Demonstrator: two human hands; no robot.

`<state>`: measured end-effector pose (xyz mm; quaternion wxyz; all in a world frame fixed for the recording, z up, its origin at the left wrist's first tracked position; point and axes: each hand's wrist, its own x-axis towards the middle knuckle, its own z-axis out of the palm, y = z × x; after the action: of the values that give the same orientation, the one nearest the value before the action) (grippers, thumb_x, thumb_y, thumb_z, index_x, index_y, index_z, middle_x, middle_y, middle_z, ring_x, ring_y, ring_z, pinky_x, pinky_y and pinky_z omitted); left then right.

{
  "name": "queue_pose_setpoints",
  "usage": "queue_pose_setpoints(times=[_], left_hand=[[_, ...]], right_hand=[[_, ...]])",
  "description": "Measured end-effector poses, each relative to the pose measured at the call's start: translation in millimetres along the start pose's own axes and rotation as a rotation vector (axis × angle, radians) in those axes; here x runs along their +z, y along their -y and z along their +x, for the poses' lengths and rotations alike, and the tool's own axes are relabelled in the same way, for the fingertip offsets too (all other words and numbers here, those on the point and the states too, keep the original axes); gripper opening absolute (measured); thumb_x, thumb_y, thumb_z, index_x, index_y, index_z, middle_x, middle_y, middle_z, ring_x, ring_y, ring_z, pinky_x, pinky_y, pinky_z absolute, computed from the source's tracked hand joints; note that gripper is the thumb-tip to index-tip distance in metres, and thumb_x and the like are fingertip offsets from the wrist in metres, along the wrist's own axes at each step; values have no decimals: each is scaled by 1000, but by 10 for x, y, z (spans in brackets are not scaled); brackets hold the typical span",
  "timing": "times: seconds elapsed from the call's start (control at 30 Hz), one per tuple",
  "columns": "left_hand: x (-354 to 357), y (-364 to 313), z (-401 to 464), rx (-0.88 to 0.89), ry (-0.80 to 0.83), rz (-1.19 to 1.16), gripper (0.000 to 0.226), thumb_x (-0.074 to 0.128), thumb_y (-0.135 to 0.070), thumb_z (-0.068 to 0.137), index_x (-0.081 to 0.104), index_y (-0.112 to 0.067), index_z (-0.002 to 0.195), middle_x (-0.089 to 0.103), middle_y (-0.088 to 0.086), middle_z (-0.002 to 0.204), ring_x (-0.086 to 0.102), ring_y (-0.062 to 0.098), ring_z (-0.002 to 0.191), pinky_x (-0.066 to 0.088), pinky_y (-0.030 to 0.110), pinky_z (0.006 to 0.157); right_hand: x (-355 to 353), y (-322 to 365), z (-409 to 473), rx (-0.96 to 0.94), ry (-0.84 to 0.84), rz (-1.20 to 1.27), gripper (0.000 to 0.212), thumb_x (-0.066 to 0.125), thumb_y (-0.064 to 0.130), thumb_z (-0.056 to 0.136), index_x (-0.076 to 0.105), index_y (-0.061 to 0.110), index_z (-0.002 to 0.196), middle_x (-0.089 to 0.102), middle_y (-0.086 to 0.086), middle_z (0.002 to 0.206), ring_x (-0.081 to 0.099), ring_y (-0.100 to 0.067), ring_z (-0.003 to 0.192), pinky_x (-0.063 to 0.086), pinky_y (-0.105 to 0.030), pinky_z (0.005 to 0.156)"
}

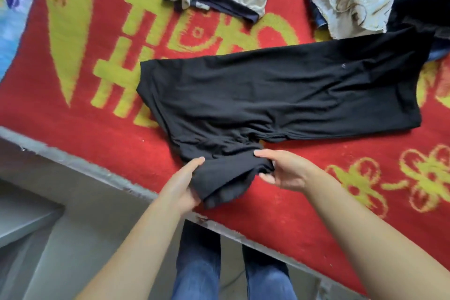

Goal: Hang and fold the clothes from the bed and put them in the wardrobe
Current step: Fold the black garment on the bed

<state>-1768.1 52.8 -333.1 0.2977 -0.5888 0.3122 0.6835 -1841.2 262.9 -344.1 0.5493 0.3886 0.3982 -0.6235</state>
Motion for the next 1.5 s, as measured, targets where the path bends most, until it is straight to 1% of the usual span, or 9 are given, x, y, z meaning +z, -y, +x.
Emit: queue_pose_setpoints(times=[0.13,0.23,0.37,0.6,0.87,1.07,1.2,1.33,1.5], left_hand=[[214,-846,-17,292,102,-111,42,39,-41,100,58,-5,114,73,13,96,72,24,85,59,36,67],[191,-1283,134,643,-174,259,33,47,-25,98,51,-9,127,63,11,113,62,22,99,53,32,81],[-92,-1754,427,920,-662,805,61,56,-25,91,31,-12,145,31,10,147,35,26,133,31,36,107],[-239,-1802,714,624,-290,599,39,66,-25,89,53,-12,123,62,3,115,61,11,86,48,25,65],[-642,-1744,151,781,-123,288,19,54,-12,96,61,-15,113,68,5,114,67,15,99,53,33,84],[200,-1491,-223,873,89,376,17,53,-12,95,60,-22,108,70,-4,100,67,14,97,53,31,81],[1203,-1188,-148,930,251,716,44,53,-22,96,42,-18,138,61,0,120,60,14,110,48,37,99],[1646,-1126,116,684,354,962,58,47,-34,99,23,-20,150,63,0,95,63,12,81,54,30,79],[1032,-1607,403,1351,78,1659,54,48,3,83,47,-7,136,58,14,119,54,31,111,44,43,97]], right_hand=[[359,275,27,-368,-53,428,25,42,26,101,54,7,112,72,-11,92,73,-19,75,57,-26,57],[681,102,132,-631,-255,-165,24,44,10,98,55,5,119,69,-7,94,71,-17,78,57,-28,63],[979,-226,502,-954,-433,-1210,53,53,9,90,41,7,142,42,-14,145,37,-25,137,28,-36,114],[1330,-155,1125,-580,-646,-1796,92,57,21,90,-10,35,151,-26,-7,157,-26,-39,142,-3,-71,106],[1434,-468,832,-771,-218,-1574,90,46,2,86,-3,40,151,-9,5,161,-12,-31,147,5,-65,111],[1268,-583,590,-902,-264,-786,76,44,-9,85,22,22,151,26,1,156,20,-7,145,14,-26,119],[885,-528,485,-934,-685,-413,42,52,0,89,55,12,128,62,7,117,54,-3,110,39,-9,94],[474,-389,562,-561,-760,26,14,47,13,97,56,6,106,61,-11,100,62,-27,93,55,-34,75],[470,-371,430,-525,-888,-38,12,43,12,95,44,8,106,60,-13,94,58,-32,93,44,-37,78]])
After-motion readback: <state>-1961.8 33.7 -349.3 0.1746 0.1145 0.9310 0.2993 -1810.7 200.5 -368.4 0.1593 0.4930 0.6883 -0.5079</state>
